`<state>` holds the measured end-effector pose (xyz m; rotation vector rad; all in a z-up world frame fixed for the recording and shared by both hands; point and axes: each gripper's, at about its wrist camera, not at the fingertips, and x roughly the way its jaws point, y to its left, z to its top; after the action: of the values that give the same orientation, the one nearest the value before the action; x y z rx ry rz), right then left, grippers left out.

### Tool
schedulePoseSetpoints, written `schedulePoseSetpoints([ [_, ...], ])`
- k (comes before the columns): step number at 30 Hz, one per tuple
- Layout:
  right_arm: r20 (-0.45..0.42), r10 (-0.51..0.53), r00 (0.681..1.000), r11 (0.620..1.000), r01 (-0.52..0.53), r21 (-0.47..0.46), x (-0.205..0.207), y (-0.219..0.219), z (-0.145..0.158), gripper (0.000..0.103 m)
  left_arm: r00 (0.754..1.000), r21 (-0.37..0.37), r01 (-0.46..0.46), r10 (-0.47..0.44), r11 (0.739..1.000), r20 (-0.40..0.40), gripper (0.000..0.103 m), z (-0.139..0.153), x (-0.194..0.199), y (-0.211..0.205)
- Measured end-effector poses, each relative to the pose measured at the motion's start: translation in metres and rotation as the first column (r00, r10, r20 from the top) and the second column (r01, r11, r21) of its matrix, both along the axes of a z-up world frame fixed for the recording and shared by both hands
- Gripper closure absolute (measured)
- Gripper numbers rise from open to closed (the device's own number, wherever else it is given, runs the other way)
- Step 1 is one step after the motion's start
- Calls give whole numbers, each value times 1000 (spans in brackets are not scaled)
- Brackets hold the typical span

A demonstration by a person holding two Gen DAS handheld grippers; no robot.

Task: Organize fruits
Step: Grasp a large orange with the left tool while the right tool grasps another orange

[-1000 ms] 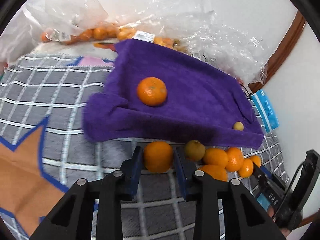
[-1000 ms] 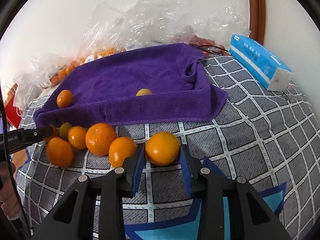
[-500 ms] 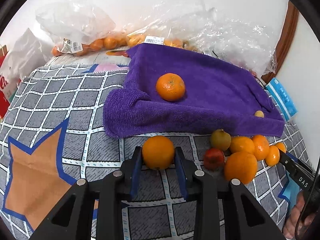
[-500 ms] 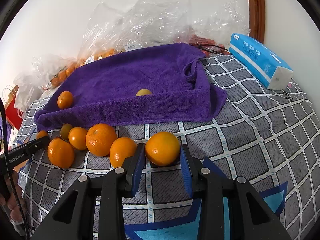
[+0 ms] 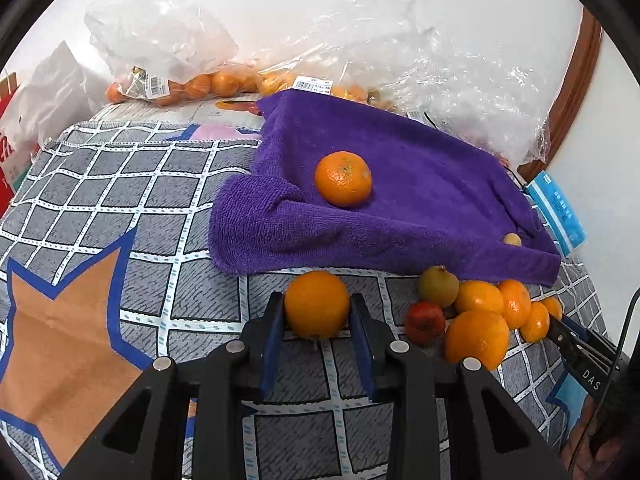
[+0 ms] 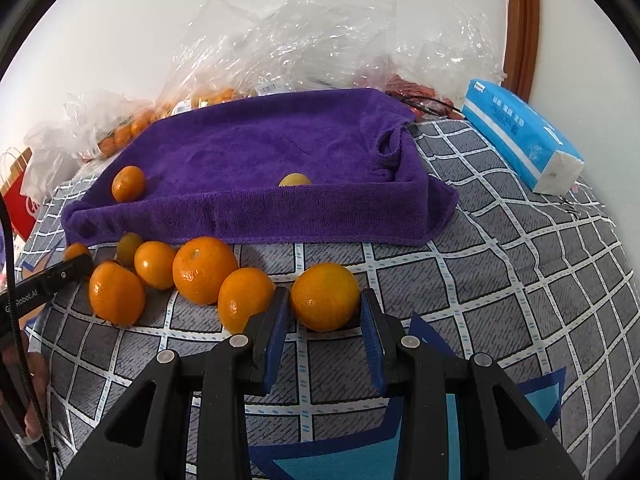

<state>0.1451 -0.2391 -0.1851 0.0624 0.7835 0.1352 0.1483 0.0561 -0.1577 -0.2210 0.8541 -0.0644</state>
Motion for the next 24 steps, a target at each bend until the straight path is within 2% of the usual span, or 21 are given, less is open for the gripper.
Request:
schedulePoseSetpoints([
  [3,-31,-13,999,1000,13,-13,4,-1,-4,68,1000,7,0,0,1000,-1,72,0,0,-1],
  [11,-23,-21,1000,999,21,-36,4,1,-4,68,1000,16,8,-8,1000,-2,72,0,1,0],
  [24,50,-30,998,998,27,54,-7,-11,5,68,999,-19,15,-14,1000,48,73,6,-8,2],
])
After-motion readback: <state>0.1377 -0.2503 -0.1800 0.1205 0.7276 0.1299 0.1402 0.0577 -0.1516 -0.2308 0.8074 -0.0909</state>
